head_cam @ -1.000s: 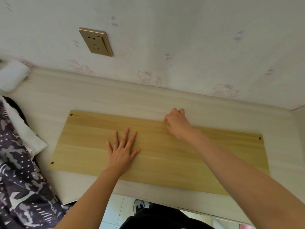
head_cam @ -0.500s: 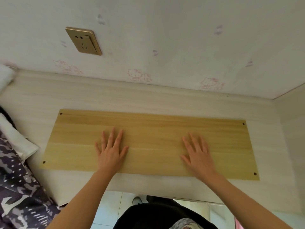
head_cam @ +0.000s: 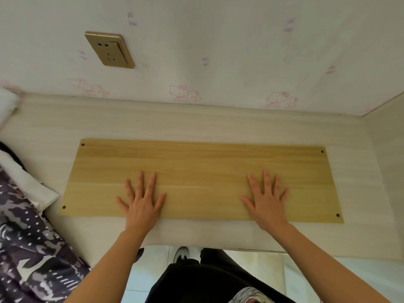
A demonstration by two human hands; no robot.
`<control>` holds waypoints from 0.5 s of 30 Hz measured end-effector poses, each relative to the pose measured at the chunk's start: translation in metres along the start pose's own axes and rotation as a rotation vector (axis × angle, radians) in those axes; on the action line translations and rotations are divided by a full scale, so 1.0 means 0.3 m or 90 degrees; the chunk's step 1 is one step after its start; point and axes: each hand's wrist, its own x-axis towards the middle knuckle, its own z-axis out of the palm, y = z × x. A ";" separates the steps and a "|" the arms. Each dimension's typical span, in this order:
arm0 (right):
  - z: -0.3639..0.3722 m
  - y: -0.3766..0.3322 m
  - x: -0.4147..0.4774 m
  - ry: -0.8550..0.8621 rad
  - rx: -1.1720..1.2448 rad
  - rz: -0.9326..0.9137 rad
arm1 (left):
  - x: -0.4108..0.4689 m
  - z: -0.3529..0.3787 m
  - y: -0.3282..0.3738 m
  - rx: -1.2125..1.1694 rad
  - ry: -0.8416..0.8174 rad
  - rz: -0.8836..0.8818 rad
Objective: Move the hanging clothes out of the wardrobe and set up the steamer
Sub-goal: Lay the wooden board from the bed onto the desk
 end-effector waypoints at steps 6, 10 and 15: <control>0.001 -0.094 -0.017 -0.010 -0.010 0.022 | 0.053 -0.038 -0.074 0.009 0.002 0.015; 0.003 -0.133 -0.025 -0.021 -0.004 0.027 | 0.055 -0.049 -0.119 -0.002 -0.001 0.026; 0.001 -0.160 -0.041 -0.023 0.001 0.033 | 0.033 -0.053 -0.150 -0.009 -0.006 0.032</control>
